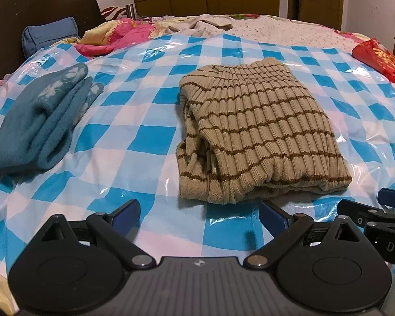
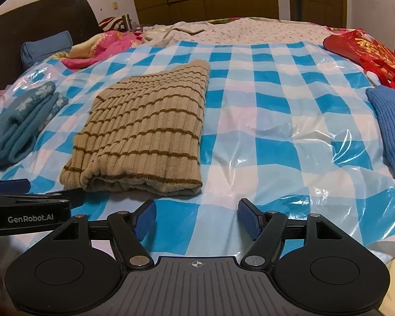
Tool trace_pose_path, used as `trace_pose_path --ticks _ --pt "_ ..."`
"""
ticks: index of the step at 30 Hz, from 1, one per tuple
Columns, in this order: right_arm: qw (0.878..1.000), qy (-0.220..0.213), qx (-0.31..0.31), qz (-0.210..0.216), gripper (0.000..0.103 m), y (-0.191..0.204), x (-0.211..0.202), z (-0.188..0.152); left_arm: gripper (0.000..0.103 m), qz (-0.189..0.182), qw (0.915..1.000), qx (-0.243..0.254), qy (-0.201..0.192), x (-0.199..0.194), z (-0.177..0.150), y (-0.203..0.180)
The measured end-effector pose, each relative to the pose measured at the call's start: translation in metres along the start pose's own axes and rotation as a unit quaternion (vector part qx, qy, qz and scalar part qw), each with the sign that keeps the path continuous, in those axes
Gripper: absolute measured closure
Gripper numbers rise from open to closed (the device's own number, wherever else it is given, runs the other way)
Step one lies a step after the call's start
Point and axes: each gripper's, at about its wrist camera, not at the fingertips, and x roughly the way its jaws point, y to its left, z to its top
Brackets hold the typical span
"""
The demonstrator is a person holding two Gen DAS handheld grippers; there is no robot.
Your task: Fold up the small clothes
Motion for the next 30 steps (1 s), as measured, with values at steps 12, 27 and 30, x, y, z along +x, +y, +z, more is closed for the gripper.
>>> trace_pose_path --ticks 12,27,30 --pt "1.000 0.003 -0.001 -0.001 0.031 0.0005 0.0033 -0.0031 0.000 0.000 0.9999 0.016 0.005 0.0016 -0.0008 -0.0058" --pt "1.000 0.004 -0.003 -0.002 0.030 0.0005 0.0051 -0.0056 0.000 -0.010 0.9996 0.025 0.011 0.0023 -0.0019 -0.0101" --pt "1.000 0.005 -0.004 -0.002 0.030 0.0005 0.0063 -0.0063 0.000 -0.012 0.9996 0.024 0.012 0.0025 -0.0019 -0.0101"
